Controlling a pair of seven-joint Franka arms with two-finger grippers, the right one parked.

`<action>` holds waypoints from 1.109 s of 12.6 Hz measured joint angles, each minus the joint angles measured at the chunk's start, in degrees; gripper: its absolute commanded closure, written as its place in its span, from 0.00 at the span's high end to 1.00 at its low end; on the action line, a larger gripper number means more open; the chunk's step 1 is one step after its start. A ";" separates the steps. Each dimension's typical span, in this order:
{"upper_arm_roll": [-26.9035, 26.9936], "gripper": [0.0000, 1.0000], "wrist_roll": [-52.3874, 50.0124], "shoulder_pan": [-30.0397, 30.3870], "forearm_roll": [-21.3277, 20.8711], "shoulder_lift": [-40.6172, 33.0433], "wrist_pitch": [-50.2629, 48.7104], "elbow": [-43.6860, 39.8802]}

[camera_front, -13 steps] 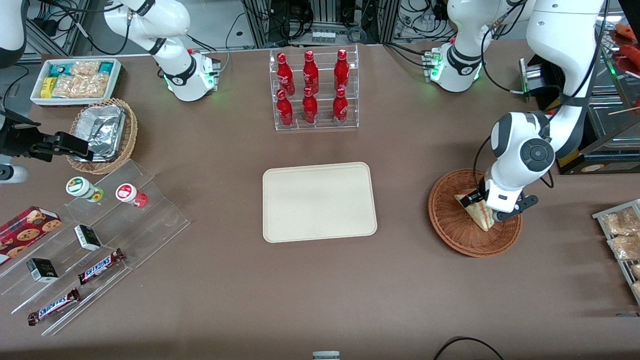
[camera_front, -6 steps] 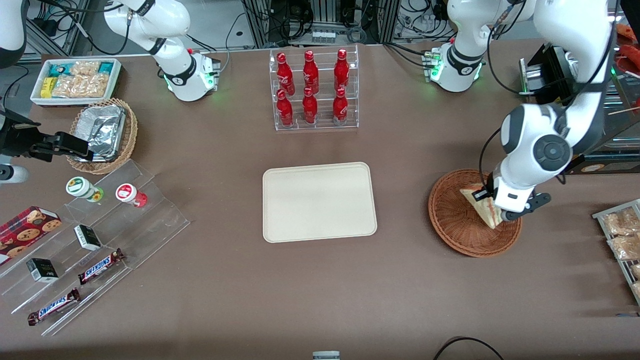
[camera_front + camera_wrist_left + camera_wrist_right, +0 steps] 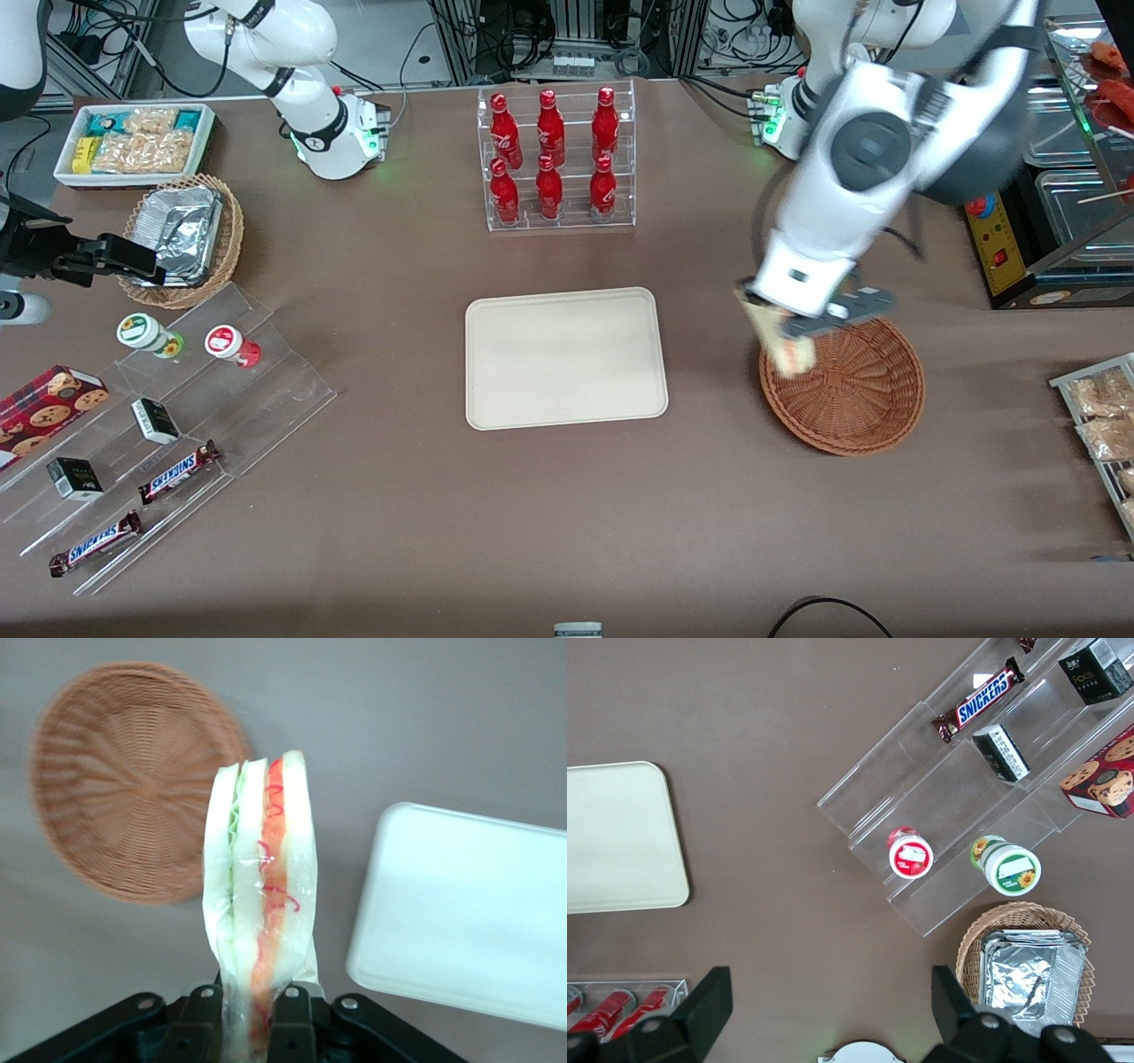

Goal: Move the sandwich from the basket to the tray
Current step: 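Lift the sandwich and carry it toward the white tray, then lower the sandwich onto the white tray and open the left gripper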

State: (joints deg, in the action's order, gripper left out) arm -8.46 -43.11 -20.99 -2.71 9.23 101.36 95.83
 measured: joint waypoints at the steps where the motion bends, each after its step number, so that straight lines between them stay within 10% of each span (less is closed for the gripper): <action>1: -0.06 0.00 -0.97 -2.59 1.60 1.72 0.01 -2.17; 14: 0.46 0.00 -7.58 -18.13 -0.75 35.69 16.71 -21.97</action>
State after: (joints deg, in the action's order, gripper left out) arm -8.00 -50.69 -39.12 -3.46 44.92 118.07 73.86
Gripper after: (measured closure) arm 0.824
